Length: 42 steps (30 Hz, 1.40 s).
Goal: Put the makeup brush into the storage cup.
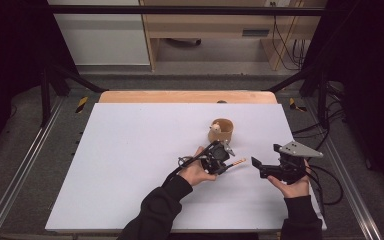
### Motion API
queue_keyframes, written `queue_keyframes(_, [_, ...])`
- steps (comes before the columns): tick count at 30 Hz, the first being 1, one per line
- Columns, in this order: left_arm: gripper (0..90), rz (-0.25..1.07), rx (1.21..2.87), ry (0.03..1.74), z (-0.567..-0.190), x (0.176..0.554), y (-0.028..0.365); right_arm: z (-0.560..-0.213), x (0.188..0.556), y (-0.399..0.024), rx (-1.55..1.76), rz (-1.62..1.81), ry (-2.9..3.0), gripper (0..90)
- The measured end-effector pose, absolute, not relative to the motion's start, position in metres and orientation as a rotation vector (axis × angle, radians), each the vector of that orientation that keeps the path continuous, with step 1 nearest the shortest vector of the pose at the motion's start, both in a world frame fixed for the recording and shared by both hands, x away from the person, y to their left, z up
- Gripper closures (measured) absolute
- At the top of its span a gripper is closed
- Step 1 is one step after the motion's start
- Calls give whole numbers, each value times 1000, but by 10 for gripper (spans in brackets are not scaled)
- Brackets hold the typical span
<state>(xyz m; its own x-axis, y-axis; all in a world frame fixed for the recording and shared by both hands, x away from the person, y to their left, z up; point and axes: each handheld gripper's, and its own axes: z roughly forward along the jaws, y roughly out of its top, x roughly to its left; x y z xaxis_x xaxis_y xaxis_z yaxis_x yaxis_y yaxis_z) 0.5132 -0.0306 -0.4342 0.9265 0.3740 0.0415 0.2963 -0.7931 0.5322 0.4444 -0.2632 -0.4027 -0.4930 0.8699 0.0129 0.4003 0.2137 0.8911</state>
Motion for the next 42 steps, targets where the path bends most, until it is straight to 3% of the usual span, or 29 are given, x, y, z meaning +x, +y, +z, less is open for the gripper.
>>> queue_keyframes(23, [832, 269, 2374, 602, -419, 501, 19, -405, 445, -253, 1165, 1259, 2028, 91])
queue_keyframes(42, [832, 374, 2148, 751, -411, 479, 88, -407, 447, -241, 1177, 1326, 2038, 95])
